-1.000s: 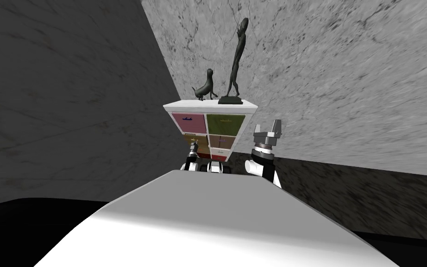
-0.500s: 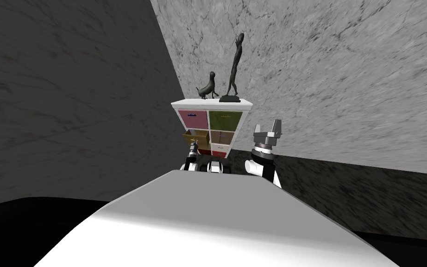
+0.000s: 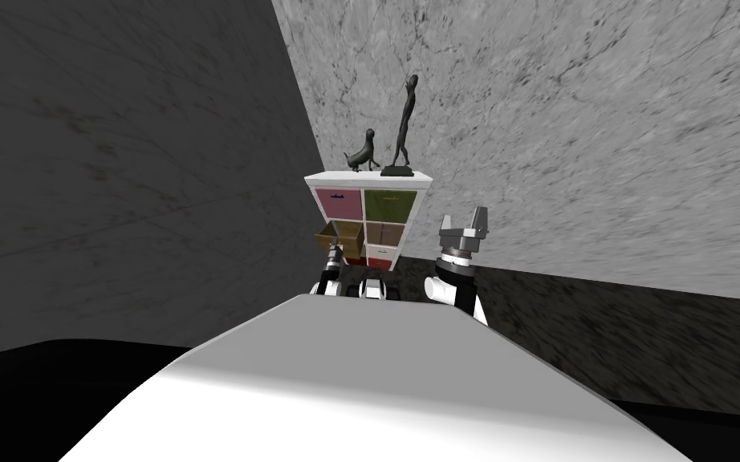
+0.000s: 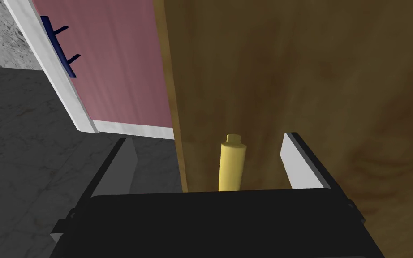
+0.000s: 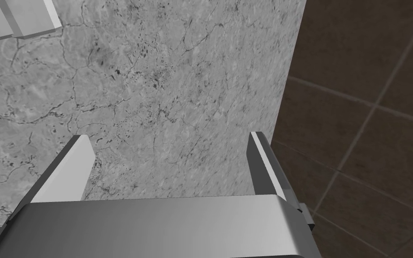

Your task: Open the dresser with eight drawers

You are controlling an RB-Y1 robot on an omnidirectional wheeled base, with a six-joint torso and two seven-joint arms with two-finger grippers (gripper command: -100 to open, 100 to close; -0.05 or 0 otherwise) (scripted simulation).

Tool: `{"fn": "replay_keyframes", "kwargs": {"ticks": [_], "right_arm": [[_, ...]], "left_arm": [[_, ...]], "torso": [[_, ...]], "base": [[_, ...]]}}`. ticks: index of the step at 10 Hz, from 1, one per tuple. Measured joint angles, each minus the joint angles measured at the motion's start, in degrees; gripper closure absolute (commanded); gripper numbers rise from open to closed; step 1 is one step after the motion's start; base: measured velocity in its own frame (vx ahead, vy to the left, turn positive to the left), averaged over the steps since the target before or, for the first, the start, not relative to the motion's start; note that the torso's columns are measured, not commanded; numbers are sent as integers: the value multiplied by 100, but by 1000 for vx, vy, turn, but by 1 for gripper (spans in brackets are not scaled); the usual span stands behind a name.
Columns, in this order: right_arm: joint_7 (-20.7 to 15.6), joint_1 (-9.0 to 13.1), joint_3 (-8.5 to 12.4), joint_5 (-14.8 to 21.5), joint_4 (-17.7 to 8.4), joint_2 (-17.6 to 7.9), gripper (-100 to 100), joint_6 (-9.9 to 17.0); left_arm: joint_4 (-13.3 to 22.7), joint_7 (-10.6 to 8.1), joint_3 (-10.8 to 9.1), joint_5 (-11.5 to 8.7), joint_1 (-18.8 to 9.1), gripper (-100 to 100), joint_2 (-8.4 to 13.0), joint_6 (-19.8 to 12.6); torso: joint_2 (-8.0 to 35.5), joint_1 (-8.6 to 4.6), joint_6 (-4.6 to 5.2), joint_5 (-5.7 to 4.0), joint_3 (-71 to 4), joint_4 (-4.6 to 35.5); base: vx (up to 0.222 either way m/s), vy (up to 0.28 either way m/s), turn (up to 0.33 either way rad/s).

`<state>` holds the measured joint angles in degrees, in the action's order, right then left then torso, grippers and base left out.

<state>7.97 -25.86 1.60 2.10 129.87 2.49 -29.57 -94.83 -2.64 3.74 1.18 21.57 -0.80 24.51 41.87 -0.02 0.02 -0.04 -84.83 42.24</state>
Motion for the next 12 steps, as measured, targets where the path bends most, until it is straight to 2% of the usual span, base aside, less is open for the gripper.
{"fn": "replay_keyframes", "kwargs": {"ticks": [6,7,12], "right_arm": [[0,1,0,0,0,0,0,0],[0,1,0,0,0,0,0,0],[0,1,0,0,0,0,0,0]], "left_arm": [[-890,-6,45,40,122,-100,-18,-772],[-905,-6,47,41,125,0,-18,-810],[-895,-6,46,41,129,0,-18,-815]], "torso": [[49,1,-4,-2,28,15],[48,-1,-4,-1,29,12],[43,1,-2,3,27,6]], "base": [[-7,1,-3],[0,0,0],[0,0,0]]}}
